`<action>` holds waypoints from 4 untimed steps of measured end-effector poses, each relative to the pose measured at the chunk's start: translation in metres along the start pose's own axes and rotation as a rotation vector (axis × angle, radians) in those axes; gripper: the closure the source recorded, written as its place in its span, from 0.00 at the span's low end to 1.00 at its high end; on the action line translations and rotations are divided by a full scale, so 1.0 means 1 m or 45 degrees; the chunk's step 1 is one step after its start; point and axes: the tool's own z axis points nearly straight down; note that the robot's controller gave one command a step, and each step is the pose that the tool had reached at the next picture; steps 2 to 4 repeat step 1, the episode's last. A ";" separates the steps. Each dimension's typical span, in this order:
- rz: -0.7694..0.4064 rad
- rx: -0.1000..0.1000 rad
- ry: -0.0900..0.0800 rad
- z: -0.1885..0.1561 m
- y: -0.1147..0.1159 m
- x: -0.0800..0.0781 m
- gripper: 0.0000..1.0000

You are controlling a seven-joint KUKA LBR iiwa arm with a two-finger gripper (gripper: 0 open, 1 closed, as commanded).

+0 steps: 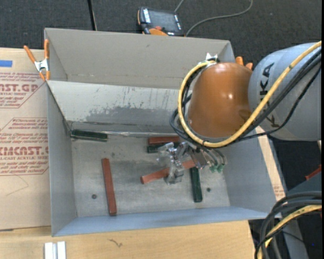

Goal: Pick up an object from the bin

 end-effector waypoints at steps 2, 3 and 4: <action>0.002 0.002 -0.003 -0.114 -0.009 0.003 1.00; 0.002 0.002 -0.003 -0.114 -0.009 0.003 1.00; 0.002 0.002 -0.003 -0.114 -0.009 0.003 1.00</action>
Offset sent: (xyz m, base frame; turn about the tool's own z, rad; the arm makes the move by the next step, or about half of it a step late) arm -0.0034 -0.0103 0.1098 0.0009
